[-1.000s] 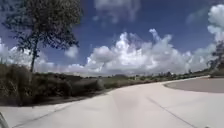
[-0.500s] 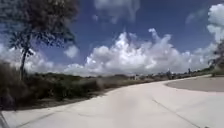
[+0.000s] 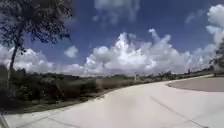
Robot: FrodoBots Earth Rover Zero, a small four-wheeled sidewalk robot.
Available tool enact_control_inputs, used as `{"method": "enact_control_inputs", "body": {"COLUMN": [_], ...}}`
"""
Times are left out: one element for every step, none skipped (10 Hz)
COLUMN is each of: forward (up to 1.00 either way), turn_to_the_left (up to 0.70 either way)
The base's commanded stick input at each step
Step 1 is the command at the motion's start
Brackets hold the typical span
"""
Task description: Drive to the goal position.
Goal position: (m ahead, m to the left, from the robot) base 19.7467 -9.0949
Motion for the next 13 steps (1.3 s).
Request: {"method": "enact_control_inputs", "body": {"forward": [0.70,0.70,0.70,0.70,0.70,0.70,0.70,0.70,0.70,0.70,0.70,0.70,0.70], "turn_to_the_left": [-0.08,0.00,0.00,0.00,0.00,0.00,0.00,0.00,0.00,0.00,0.00,0.00,0.00]}}
